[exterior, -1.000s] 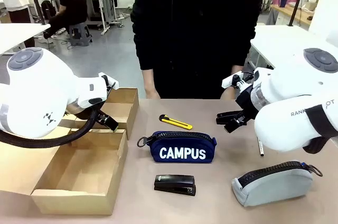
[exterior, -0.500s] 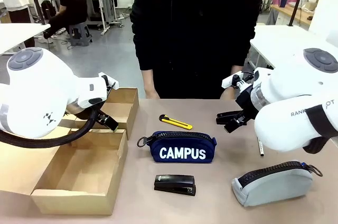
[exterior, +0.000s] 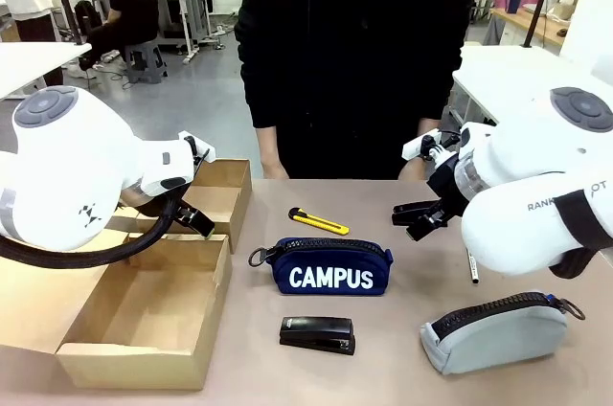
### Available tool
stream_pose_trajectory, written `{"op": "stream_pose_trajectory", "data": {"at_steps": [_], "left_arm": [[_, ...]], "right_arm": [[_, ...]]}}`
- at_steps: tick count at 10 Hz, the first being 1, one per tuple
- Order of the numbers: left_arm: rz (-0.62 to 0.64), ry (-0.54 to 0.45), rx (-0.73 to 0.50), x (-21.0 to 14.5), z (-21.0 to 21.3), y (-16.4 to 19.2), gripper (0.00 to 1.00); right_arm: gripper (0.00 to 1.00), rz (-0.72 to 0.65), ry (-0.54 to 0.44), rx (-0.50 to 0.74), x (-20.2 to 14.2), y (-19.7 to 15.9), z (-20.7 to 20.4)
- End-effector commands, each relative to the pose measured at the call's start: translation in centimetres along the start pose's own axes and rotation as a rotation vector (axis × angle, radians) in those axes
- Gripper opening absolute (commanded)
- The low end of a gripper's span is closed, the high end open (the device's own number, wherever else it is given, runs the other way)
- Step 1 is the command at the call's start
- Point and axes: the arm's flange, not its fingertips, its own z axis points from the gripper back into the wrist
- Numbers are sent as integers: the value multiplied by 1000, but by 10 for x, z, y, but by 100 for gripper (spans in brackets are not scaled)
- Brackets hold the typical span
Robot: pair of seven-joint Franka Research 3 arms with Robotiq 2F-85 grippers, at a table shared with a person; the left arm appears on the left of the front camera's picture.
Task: Place items inside the box.
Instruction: Pick up a Pencil pouch or Stapler and place it inside the Mailer Box closest to the robot.
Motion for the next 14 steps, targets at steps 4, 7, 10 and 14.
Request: {"op": "stream_pose_trajectory", "data": {"at_steps": [4,7,10,14], "left_arm": [[0,0,0,0,0,0,100],[59,29,-186,4,66,8,100],[174,-127,-326,-6,170,32,100],[387,-423,-870,-106,208,190,100]], "right_arm": [[100,0,0,0,0,0,0],[100,-269,61,162,13,-22,52],[100,-512,-3,272,-13,-57,173],[100,-990,-362,594,-165,-155,268]]}}
